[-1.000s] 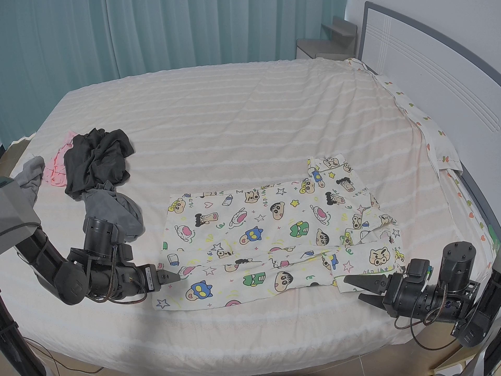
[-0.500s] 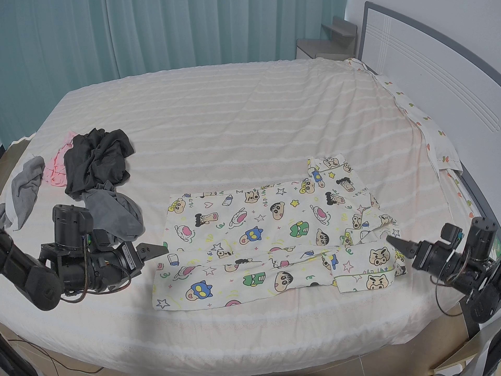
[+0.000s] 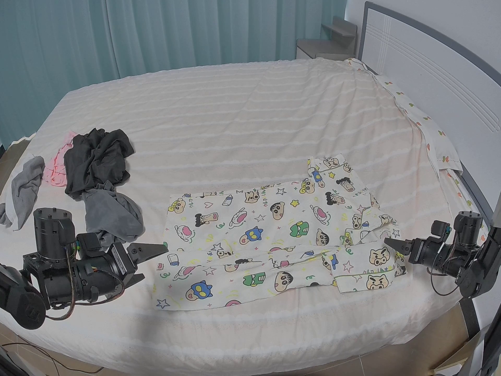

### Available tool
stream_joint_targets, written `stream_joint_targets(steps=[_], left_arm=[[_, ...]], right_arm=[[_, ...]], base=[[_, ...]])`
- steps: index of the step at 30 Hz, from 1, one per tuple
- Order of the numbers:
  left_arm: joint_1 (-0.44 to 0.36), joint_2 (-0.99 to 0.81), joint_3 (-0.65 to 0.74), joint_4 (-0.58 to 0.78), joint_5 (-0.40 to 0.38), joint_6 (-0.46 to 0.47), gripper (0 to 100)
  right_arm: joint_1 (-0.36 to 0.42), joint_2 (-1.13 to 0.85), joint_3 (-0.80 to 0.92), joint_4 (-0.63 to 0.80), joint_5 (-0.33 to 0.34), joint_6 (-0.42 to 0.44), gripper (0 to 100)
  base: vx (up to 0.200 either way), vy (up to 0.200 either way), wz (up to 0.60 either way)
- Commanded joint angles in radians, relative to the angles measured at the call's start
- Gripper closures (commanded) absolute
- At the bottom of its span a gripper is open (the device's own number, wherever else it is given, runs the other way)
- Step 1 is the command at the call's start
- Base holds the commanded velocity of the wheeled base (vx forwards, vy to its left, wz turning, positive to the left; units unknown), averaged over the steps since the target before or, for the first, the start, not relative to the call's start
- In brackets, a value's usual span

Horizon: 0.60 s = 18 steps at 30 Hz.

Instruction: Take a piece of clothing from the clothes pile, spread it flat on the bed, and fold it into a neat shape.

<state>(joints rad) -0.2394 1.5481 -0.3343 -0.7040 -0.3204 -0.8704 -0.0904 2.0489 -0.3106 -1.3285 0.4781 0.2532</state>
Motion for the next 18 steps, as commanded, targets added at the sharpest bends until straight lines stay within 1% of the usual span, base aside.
stream_joint_targets(steps=[1,4,5,6,7,8,12,18], left_arm=[[-0.012,0.001,0.015,-0.015,0.0,-0.002,0],[-0.015,0.006,0.023,-0.04,0.0,-0.001,0],[-0.015,0.007,0.029,-0.049,0.001,-0.001,0],[-0.015,0.007,0.029,-0.049,0.0,-0.001,0],[-0.015,0.015,0.037,-0.061,0.001,0.004,0],[-0.015,0.021,0.038,-0.064,0.001,0.004,0],[-0.017,0.043,0.04,-0.071,0.001,0.004,0],[-0.017,0.046,0.041,-0.077,0.003,0.004,0]], right_arm=[[-0.003,0.116,-0.044,0.003,0.004,-0.009,0],[-0.002,0.142,-0.054,0.0,0.014,-0.015,0],[-0.003,0.145,-0.053,-0.003,0.036,-0.014,0],[-0.003,0.145,-0.053,-0.003,0.04,-0.014,0],[-0.008,0.139,-0.048,-0.003,0.083,-0.014,0],[-0.008,0.135,-0.048,-0.005,0.097,-0.014,0],[-0.008,0.137,-0.053,-0.006,0.109,-0.014,0],[0.0,0.146,-0.059,-0.005,0.109,-0.014,0]], base=[[0.0,0.0,0.0],[0.0,0.0,0.0],[0.0,0.0,0.0],[0.0,0.0,0.0],[0.0,0.0,0.0],[0.0,0.0,0.0],[0.0,0.0,0.0],[0.0,0.0,0.0]])
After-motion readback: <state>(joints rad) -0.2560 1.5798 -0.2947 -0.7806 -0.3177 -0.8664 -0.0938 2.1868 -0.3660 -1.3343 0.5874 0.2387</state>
